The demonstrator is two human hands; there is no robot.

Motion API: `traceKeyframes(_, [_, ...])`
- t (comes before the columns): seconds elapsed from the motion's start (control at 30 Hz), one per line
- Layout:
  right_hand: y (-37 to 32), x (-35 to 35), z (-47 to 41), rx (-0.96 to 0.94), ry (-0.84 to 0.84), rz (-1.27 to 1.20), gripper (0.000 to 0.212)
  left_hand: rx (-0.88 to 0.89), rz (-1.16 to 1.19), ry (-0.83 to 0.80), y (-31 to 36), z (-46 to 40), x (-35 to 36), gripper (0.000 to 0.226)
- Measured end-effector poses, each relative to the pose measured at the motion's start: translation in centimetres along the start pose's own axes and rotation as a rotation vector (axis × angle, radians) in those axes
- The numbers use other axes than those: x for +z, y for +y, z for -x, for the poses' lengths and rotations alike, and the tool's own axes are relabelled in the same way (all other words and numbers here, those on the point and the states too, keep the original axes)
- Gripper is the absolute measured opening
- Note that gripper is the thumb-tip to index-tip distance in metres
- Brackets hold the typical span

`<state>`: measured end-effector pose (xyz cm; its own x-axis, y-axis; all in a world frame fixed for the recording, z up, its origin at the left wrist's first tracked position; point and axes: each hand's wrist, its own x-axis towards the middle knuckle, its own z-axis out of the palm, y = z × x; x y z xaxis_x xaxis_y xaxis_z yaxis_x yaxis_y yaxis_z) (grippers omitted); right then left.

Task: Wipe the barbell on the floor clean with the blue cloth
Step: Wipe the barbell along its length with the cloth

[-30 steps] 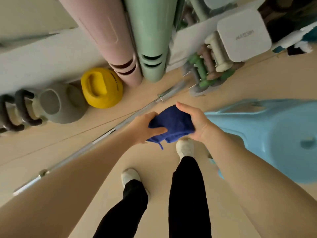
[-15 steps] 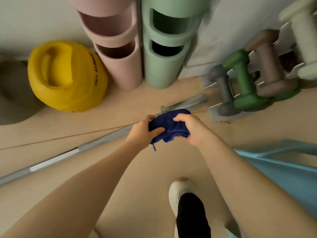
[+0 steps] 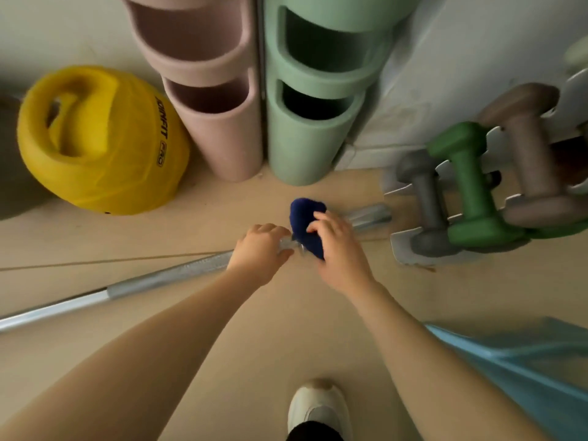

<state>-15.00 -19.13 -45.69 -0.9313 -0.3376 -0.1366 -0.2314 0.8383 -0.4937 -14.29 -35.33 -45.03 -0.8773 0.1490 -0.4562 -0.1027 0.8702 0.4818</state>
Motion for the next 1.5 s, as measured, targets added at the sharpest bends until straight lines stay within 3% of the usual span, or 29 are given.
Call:
traceKeyframes(0.07, [0.7,1.7,0.7,-0.013,-0.226,0.209,0.048,0.006,-0.034,-0.034,0.2,-0.3,0.5,0.04])
traceKeyframes(0.1, [1.1,2.0,0.9,0.004,-0.258,0.188,0.049,0.001,-0.034,-0.032,0.3,-0.5,0.8,0.041])
traceKeyframes(0.27, [1.4,2.1,-0.5,0.044,0.022,-0.116,0.06,-0.135,0.028,-0.015,1.5,-1.4,1.8,0.037])
traceKeyframes(0.4, [1.0,4.0,-1.3,-0.049,-0.176,0.072,0.073,-0.137,0.058,-0.023,1.6,-1.7,2.1,0.033])
traceKeyframes(0.5, [2.9,3.9,-1.8,-0.08,-0.118,0.156,0.068,-0.097,0.094,-0.058,0.8,-1.9,2.3,0.047])
traceKeyframes(0.6, [5.4,2.6,-2.0,0.039,0.023,0.272,0.048,-0.049,-0.023,-0.103,0.5,-1.8,2.8,0.062])
traceKeyframes(0.73, [4.6,2.6,-2.6,0.214,0.108,0.236,0.042,-0.037,-0.076,-0.041,0.4,-2.0,3.3,0.052])
traceKeyframes(0.83, [2.0,4.4,-2.3,0.073,0.127,0.08,0.038,-0.063,-0.033,0.013,0.5,-2.1,3.6,0.044])
traceKeyframes(1.0, [4.7,4.0,-2.8,-0.124,0.116,0.15,0.035,-0.138,-0.067,0.109,1.5,-2.7,3.9,0.034])
traceKeyframes(1.1, [6.4,2.0,-4.1,0.132,0.182,0.126,0.022,-0.155,-0.033,0.159,1.7,-2.8,4.1,0.033])
traceKeyframes(1.17, [5.4,2.3,-4.4,0.197,0.196,0.168,0.023,-0.165,-0.031,0.174,1.8,-2.9,4.1,0.033])
traceKeyframes(1.37, [4.0,3.2,-4.5,-0.157,-0.023,0.187,0.015,-0.229,0.069,0.147,2.4,-2.8,3.7,0.04])
traceKeyframes(1.43, [5.7,1.7,-5.2,-0.068,-0.047,0.24,0.017,-0.228,0.153,0.167,2.5,-2.5,3.9,0.046])
traceKeyframes(1.5, [7.2,0.8,-6.0,0.157,0.058,0.246,0.027,-0.194,0.138,0.18,2.4,-2.2,4.4,0.053])
